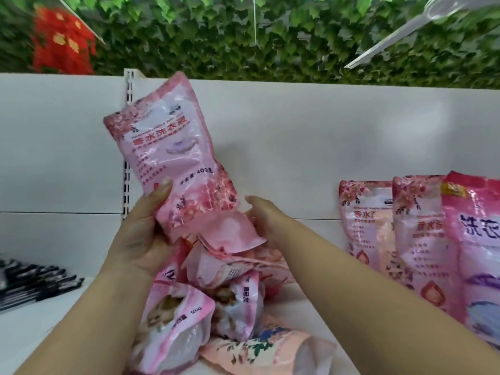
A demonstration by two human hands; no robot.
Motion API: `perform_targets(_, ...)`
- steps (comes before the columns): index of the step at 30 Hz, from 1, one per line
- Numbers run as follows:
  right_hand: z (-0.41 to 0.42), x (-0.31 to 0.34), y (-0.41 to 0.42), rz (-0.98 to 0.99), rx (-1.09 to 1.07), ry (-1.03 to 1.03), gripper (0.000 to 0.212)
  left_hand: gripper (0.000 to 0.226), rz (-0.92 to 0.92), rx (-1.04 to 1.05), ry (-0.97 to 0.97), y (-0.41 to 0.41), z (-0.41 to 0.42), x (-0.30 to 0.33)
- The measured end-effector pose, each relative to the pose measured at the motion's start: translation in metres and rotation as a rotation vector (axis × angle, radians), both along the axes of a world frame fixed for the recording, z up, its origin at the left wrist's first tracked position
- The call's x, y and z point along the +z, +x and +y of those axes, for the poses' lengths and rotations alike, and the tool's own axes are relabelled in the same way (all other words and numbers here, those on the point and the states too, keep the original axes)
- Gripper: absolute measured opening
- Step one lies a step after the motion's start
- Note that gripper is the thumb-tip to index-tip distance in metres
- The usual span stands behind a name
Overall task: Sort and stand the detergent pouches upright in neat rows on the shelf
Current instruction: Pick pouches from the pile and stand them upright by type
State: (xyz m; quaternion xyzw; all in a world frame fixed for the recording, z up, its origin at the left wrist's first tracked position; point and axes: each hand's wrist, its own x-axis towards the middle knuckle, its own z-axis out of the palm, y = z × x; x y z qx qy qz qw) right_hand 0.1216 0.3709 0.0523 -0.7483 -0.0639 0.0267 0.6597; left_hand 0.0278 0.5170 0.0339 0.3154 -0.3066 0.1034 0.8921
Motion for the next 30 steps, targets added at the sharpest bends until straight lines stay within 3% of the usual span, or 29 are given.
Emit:
perform_targets(4, 0.003, -0.002, 0.006, 0.064, 0.079, -0.006, 0.085, 0.072, 0.098, 0.096, 0.147, 0.009, 0.002, -0.003)
perform_targets(6, 0.007, -0.004, -0.004, -0.010, 0.009, 0.073, 0.082, 0.078, 0.124, 0.168, 0.204, 0.009, 0.003, -0.003)
perform_targets(9, -0.005, -0.012, 0.001, -0.220, -0.176, 0.293, 0.074, 0.052, 0.138, 0.235, 0.296, 0.003, 0.000, -0.001)
perform_targets(11, -0.009, -0.014, -0.002, -0.244, -0.132, 0.466, 0.068, 0.049, 0.131, 0.255, 0.332, 0.000, -0.003, 0.000)
perform_targets(13, -0.015, -0.013, -0.004, -0.259, 0.022, 0.451, 0.071, 0.048, 0.116, 0.299, 0.390, -0.001, -0.004, 0.000)
perform_targets(15, -0.017, -0.005, -0.011, -0.307, 0.195, 0.290, 0.073, 0.038, 0.086, 0.349, 0.445, -0.003, -0.004, -0.001)
perform_targets(17, -0.015, 0.003, -0.020, -0.326, 0.343, 0.149, 0.069, 0.038, 0.054, 0.377, 0.500, -0.004, -0.007, 0.000)
perform_targets(19, -0.013, 0.007, -0.027, -0.303, 0.358, 0.122, 0.059, 0.037, 0.009, 0.424, 0.550, -0.005, -0.010, -0.002)
perform_targets(21, -0.015, 0.012, -0.036, -0.326, 0.282, 0.181, 0.030, 0.035, -0.011, 0.477, 0.615, -0.006, -0.013, -0.003)
perform_targets(23, -0.023, 0.023, -0.047, -0.412, 0.199, 0.238, 0.010, 0.052, -0.011, 0.493, 0.709, -0.004, -0.021, 0.003)
perform_targets(25, -0.038, 0.033, -0.054, -0.535, 0.103, 0.294, 0.006, 0.068, -0.015, 0.426, 0.772, -0.008, -0.019, -0.006)
perform_targets(27, -0.057, 0.039, -0.057, -0.653, -0.035, 0.314, 0.006, 0.090, -0.023, 0.647, 1.033, 0.005, -0.009, -0.010)
perform_targets(30, -0.090, 0.038, -0.051, -0.720, -0.255, 0.238, 0.006, 0.093, -0.223, 1.050, 1.565, -0.006, -0.023, -0.015)
